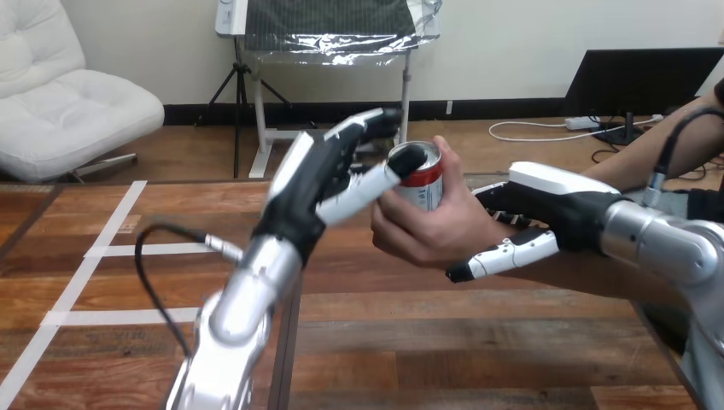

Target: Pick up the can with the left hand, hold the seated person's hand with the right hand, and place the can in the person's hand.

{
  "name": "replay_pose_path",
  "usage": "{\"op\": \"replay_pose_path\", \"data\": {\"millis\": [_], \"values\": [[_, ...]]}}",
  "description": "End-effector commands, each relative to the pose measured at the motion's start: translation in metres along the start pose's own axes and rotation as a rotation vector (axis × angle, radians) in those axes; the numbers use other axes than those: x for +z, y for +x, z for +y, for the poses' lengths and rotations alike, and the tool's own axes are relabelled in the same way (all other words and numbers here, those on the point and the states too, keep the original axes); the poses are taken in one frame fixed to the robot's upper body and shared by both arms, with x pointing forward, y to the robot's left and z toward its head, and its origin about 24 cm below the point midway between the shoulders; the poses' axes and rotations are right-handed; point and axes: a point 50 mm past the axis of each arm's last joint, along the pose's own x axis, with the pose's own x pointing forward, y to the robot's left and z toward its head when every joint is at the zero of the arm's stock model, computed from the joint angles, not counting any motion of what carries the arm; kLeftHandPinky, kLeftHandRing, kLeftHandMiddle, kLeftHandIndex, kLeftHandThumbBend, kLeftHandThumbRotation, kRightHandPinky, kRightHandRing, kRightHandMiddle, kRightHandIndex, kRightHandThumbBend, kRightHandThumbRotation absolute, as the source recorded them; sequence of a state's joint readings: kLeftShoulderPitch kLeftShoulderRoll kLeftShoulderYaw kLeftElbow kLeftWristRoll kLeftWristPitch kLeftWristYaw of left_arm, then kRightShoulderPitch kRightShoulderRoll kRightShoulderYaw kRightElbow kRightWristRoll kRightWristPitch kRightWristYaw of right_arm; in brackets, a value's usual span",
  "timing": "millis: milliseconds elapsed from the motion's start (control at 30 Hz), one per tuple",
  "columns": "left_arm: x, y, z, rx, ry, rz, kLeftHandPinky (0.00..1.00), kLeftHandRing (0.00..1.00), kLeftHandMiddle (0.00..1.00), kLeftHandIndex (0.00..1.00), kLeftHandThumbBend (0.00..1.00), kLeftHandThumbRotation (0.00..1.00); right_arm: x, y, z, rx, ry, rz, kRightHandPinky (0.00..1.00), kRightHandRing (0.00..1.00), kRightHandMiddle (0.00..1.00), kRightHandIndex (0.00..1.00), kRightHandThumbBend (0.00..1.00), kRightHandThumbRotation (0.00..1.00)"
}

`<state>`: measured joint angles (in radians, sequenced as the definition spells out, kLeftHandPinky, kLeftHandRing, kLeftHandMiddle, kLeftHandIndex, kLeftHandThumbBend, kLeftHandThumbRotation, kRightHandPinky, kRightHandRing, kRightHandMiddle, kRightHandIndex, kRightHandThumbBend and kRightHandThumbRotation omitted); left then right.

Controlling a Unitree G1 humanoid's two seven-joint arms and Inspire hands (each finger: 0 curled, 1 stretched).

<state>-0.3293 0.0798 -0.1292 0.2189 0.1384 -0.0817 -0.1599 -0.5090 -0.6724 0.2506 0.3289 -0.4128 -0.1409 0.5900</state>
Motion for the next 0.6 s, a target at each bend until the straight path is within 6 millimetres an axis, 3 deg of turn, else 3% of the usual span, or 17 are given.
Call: {"op": "replay_pose_path", "data": {"millis": [0, 567], "values": [[0.024, -0.007, 0.0, 0.004, 0.044, -0.135, 0.77, 0.85, 0.86, 0.82, 0.98, 0.88, 0.0, -0.009, 0.0, -0.064, 0.003, -0.022, 0.61, 0.71, 0.75, 0.79, 0.99, 0.73], [0.02, -0.054, -0.006, 0.03, 0.022, -0.166, 0.75, 0.84, 0.85, 0.82, 1.0, 0.92, -0.003, -0.024, 0.012, -0.186, 0.051, -0.035, 0.65, 0.81, 0.84, 0.85, 0.95, 0.77]]}}
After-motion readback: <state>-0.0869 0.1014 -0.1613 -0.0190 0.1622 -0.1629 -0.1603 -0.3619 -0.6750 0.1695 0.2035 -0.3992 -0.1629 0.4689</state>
